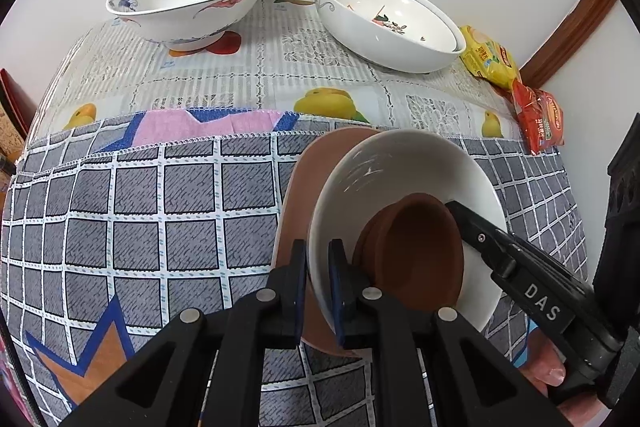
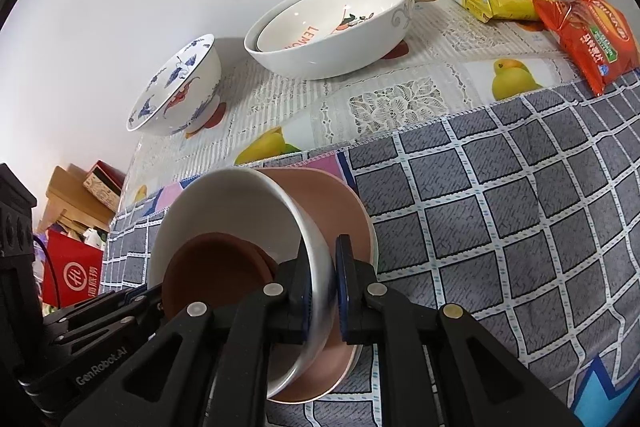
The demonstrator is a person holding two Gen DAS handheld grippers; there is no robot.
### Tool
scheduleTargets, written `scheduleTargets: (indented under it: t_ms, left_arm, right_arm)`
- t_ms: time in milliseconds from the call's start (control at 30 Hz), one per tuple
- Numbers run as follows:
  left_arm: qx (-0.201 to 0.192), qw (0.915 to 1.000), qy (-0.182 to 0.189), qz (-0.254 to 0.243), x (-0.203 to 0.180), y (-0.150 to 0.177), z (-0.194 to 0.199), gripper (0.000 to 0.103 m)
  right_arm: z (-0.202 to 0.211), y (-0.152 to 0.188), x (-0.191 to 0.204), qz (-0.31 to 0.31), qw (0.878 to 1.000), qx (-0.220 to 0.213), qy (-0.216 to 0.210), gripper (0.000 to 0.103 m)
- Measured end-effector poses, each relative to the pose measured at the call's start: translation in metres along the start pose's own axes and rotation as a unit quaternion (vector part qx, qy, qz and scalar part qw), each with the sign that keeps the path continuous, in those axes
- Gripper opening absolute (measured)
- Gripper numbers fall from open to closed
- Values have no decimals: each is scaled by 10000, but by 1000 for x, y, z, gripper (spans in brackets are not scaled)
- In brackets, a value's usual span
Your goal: Organize plates and bowls
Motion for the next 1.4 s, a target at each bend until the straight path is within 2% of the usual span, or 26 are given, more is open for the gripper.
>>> scheduleTargets:
  t_ms: [300,433,567,633,700,767,900,967,1100,1200,1300,1400]
  left_arm:
    - [84,10000,34,-1,1,0,-1,13]
    - [9,10000,-10,-55,0,2,7,14]
    - [-108,9999,-13,-108,-4,4,23,20]
    - [-198,9997,-49,-132,-5,6,32,23]
    - [-281,9994,-100,-167,-8,7,41,26]
    - [-338,9992,-86,-211,-11,10,50,29]
    - [-545,9980,-204,-259,-20,19,72,33]
    - [-649,9970,-279,-332,-24,23,80,43]
    - [-948,9936,-367,-502,-39,39,103,51]
    - [-1167,9906,-424,-566,-50,51,119,56]
    - [-1329,9880,-462,-630,-61,65,134,62]
    - [-1426,9858,-503,-730,-73,78,146,70]
  right_arm:
    - [1,-1,1,164,9998,56,80,11]
    - [5,-1,3,244,9996,11,156,13]
    - [17,-3,4,299,9993,-49,210,14]
    - [29,-3,4,393,9986,-147,320,16]
    - [44,-3,4,510,9972,-279,462,25]
    - [62,-1,3,618,9957,-421,556,40]
    - [96,8,0,768,9925,-640,698,42]
    - [114,15,-3,821,9904,-765,809,46]
    - [147,33,-9,920,9850,-953,1104,46]
    - [169,46,-18,845,9858,-970,1079,46]
    - [194,59,-29,733,9845,-1167,1082,47]
    - [214,72,-38,786,9819,-1269,1170,59]
Point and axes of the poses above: each gripper's, at about its wrist camera, not at the fingertips, and z roughly against the way its jaws point, x to its left, y to its underside, the point moved 9 cm from there along -z, roughly the way its jaws point, and after that the axes turned 4 degrees about -z, right-handed, at the moved point
